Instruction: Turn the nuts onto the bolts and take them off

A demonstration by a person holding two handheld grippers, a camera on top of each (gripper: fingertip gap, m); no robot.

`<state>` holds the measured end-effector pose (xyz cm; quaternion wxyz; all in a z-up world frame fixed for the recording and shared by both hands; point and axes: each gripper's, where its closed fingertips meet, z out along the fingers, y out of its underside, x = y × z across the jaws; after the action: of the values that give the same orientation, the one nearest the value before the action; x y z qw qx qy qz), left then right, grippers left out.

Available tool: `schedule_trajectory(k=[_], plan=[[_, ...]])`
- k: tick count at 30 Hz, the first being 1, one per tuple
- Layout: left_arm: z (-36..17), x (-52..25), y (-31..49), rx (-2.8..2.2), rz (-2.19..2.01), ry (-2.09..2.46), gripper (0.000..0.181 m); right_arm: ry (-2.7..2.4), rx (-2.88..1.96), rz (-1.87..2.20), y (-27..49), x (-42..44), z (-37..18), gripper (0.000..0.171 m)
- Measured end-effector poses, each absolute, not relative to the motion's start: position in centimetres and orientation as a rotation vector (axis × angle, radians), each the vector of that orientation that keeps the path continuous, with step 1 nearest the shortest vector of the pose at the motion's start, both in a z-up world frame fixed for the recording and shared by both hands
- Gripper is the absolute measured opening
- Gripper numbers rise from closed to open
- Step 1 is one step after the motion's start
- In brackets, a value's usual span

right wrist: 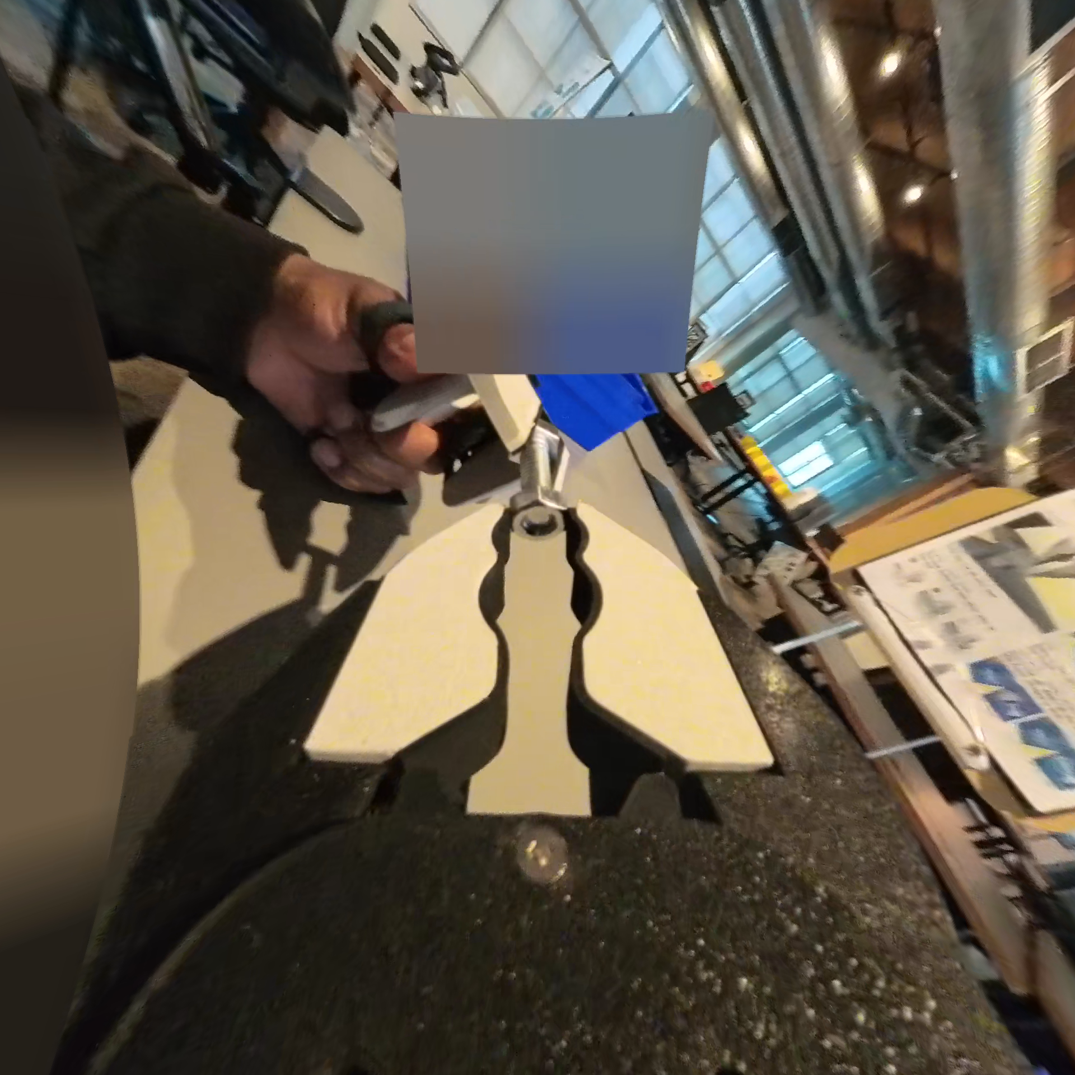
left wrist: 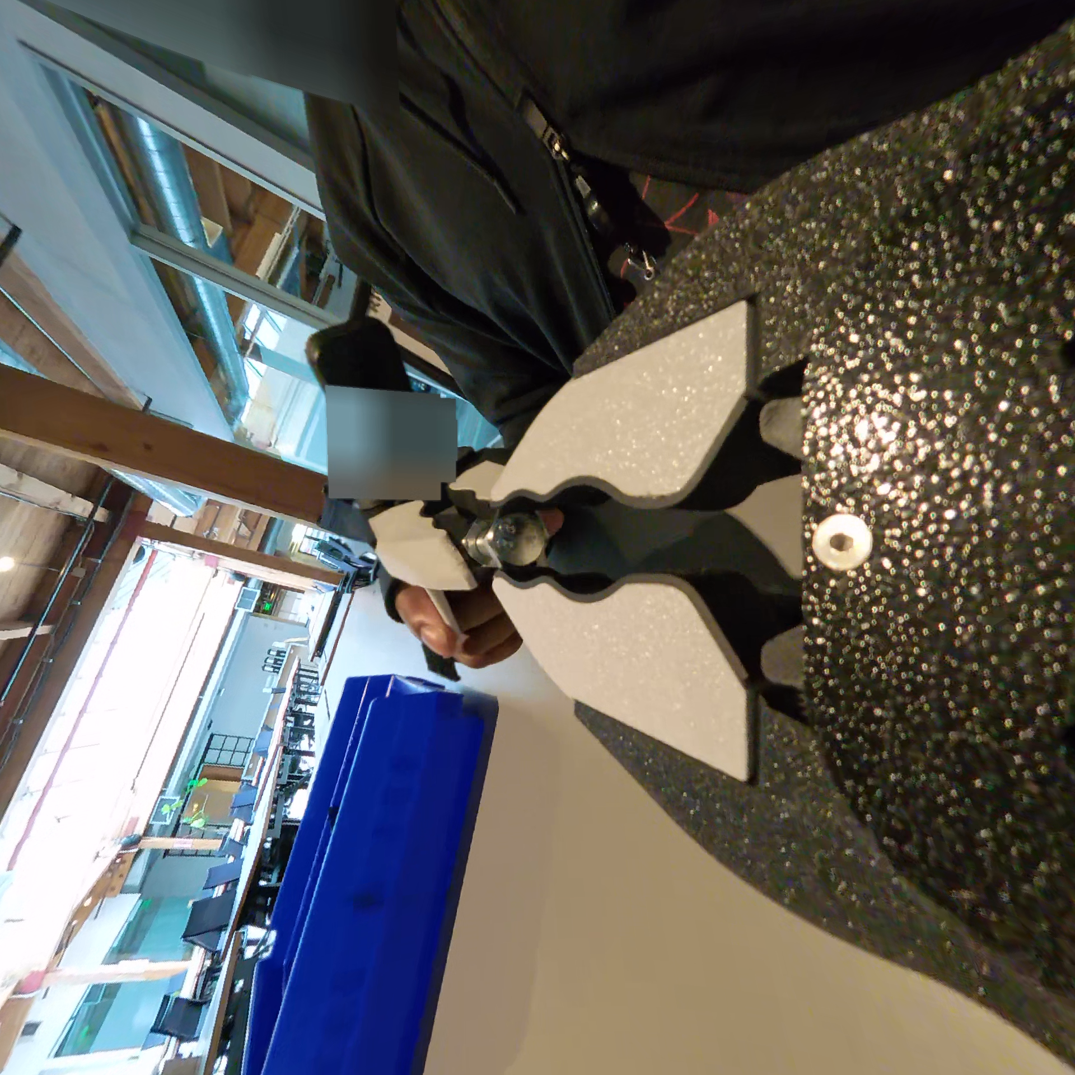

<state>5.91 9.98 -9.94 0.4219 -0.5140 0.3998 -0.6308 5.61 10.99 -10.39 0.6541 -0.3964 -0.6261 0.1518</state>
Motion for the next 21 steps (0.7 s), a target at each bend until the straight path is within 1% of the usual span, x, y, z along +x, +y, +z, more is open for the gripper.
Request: schedule_trajectory(k=[1,3,5,9,12,14,16,18,21], plan=[[-9.8,5.8,10.0,-1.276,-1.588,0.991,0.017,-1.406,-0.903,0.319,11.2,5.6,-10.4,0.019],[-9.2,5.3,10.0,-1.224,-1.606,0.962,0.017,-1.376,-0.939,0.34,11.6,5.6,-10.2,0.032],[-8.8,4.7,10.3,-1.194,-1.61,0.914,0.017,-1.359,-0.994,0.492,11.2,5.5,-10.0,0.039],[-8.5,4.6,10.4,-1.165,-1.58,0.9,0.017,-1.27,-1.135,0.914,10.4,5.2,-9.2,0.041],[-8.3,5.0,10.0,-1.142,-1.571,0.929,0.017,-1.205,-1.186,1.106,10.4,5.4,-8.6,0.039],[-8.4,5.4,9.8,-1.142,-1.573,0.946,0.017,-1.197,-1.199,1.149,10.3,5.5,-8.5,0.033],[-8.9,5.9,9.7,-1.168,-1.552,0.976,0.017,-1.213,-1.217,1.147,10.3,5.4,-8.9,0.028],[-9.0,6.0,9.6,-1.175,-1.544,0.985,0.017,-1.248,-1.2,1.125,10.0,5.3,-9.1,0.018],[-9.1,6.1,9.7,-1.194,-1.568,0.981,0.017,-1.302,-1.138,0.945,10.1,5.4,-9.4,0.018]])
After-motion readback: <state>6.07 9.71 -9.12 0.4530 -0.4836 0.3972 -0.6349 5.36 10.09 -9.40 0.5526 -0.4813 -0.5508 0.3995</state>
